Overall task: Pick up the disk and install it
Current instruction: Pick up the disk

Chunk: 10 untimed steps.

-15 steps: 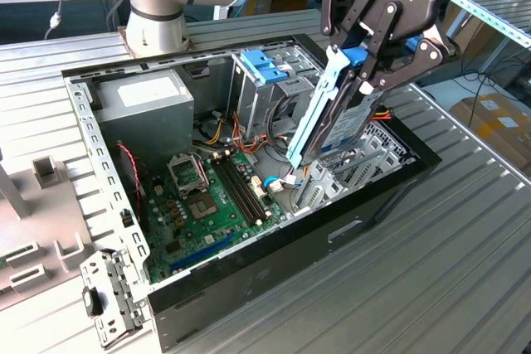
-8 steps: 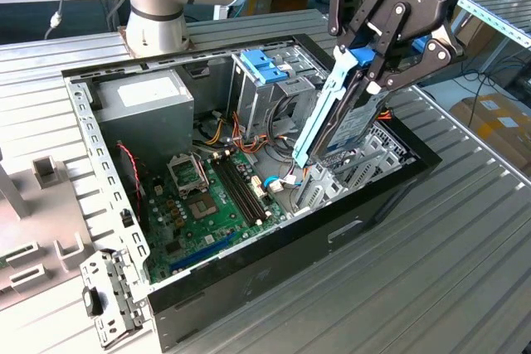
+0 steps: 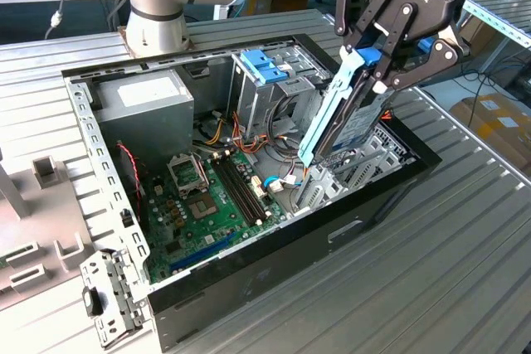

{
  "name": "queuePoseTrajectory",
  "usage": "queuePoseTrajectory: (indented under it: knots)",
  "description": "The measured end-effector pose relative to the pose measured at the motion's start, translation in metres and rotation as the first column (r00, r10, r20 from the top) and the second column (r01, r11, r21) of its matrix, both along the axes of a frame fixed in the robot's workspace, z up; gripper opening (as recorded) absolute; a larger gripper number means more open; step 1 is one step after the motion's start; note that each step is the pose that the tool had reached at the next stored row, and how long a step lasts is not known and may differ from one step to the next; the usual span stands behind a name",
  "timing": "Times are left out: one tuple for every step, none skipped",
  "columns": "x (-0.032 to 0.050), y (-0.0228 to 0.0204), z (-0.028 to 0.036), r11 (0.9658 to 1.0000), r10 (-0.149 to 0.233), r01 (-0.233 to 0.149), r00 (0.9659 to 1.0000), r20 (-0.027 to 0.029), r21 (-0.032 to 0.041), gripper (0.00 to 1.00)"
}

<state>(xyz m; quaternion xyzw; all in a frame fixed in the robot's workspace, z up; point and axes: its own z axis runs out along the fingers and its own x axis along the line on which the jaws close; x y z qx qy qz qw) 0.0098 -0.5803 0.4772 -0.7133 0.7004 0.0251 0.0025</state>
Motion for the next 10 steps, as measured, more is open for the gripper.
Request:
queuePoseTrajectory:
  knots:
    - [0.0011, -0.0002, 0.0000, 1.0000, 0.000, 0.000, 1.0000, 0.0000, 0.0000, 0.37]
    - [0.0021, -0.0003, -0.0001, 1.0000, 0.000, 0.000, 1.0000, 0.0000, 0.0001, 0.37]
    - [0.0031, -0.0004, -0.0001, 1.0000, 0.000, 0.000, 1.0000, 0.0000, 0.0001, 0.37]
    - [0.0040, -0.0006, -0.0001, 1.0000, 0.000, 0.000, 1.0000, 0.0000, 0.0001, 0.37]
    - [0.0054, -0.0008, -0.0002, 1.0000, 0.000, 0.000, 1.0000, 0.0000, 0.0000, 0.37]
    - [0.0064, -0.0009, -0.0002, 1.0000, 0.000, 0.000, 1.0000, 0.0000, 0.0000, 0.37]
    - [0.0073, -0.0010, -0.0002, 1.0000, 0.000, 0.000, 1.0000, 0.0000, 0.0000, 0.37]
    - [0.0083, -0.0012, -0.0003, 1.0000, 0.000, 0.000, 1.0000, 0.0000, 0.0000, 0.37]
    - [0.0091, -0.0013, -0.0003, 1.0000, 0.000, 0.000, 1.0000, 0.0000, 0.0001, 0.37]
    - [0.0101, -0.0015, -0.0003, 1.0000, 0.000, 0.000, 1.0000, 0.0000, 0.0000, 0.37]
